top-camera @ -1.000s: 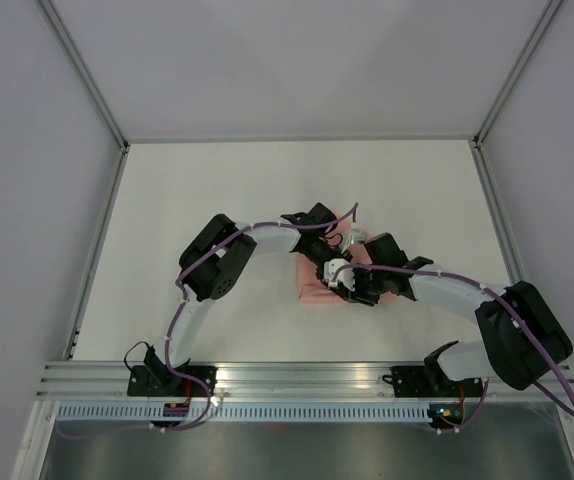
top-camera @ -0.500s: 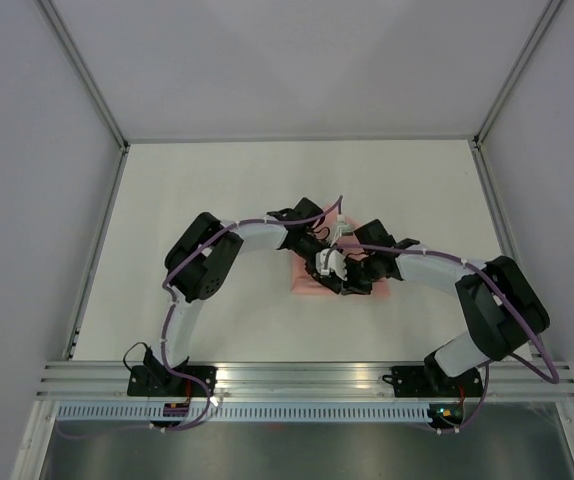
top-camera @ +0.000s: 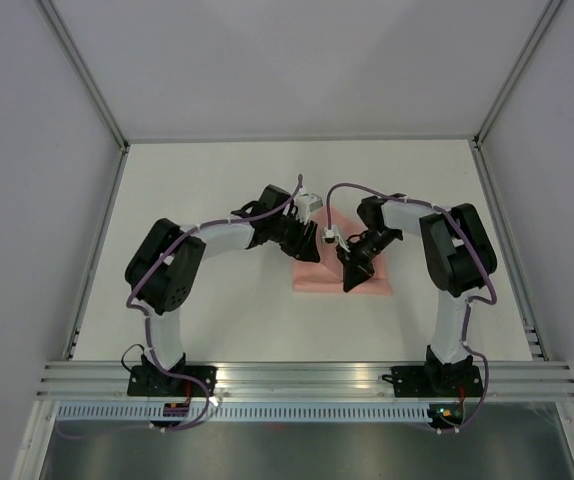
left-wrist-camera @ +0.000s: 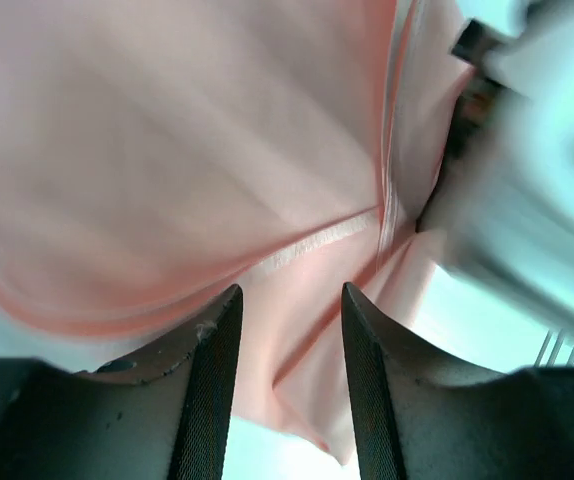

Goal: Fold the napkin, place the utensils inside, and roll it up
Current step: Roll the napkin at the center of the board.

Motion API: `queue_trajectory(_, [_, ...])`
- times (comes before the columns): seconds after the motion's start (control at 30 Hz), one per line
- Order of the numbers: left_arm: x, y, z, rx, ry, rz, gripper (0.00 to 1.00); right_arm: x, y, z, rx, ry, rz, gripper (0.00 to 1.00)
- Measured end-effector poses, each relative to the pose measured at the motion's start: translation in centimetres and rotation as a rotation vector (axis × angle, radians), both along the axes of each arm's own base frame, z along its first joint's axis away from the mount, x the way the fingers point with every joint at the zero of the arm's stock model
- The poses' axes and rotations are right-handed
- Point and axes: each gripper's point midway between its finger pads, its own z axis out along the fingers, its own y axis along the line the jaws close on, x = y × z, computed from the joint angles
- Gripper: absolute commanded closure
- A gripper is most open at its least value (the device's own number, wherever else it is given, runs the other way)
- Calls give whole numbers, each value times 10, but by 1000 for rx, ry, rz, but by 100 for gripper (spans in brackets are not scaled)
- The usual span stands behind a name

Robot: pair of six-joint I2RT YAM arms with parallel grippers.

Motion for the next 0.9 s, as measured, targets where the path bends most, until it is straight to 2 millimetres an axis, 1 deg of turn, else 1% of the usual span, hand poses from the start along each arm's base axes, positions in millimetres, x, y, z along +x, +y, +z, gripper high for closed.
queue_trajectory(0.1, [8,6,22,-23,-107,65,48,-1,-5,0,-3,129,-35,90])
queue_trajectory(0.2, [9,12,49,-75,-225,114,48,-4,-10,-1,-20,235,-65,90])
queue_trajectory(0.27, [8,17,61,-96,-292,144,48,-6,-14,-1,-37,292,-77,90])
queue_trajectory(0.33, [7,21,65,-102,-352,173,47,-7,-15,-1,-51,335,-85,90])
queue_trajectory(0.43, [-4,22,61,-64,-455,186,46,-7,-16,-1,-64,371,-89,90])
queue_trajectory(0.57, [-29,4,50,15,-604,110,45,-6,-17,-2,-74,404,-95,90])
queue_trajectory(0.67, [-49,-14,51,57,-728,23,45,-8,-20,-2,-82,437,-106,90])
queue_trajectory(0.77, [-60,-27,51,85,-824,-44,44,-9,-22,-2,-86,464,-119,90])
queue_trajectory(0.9, [-68,-40,35,149,-898,-128,43,-10,-22,-2,-88,479,-129,90])
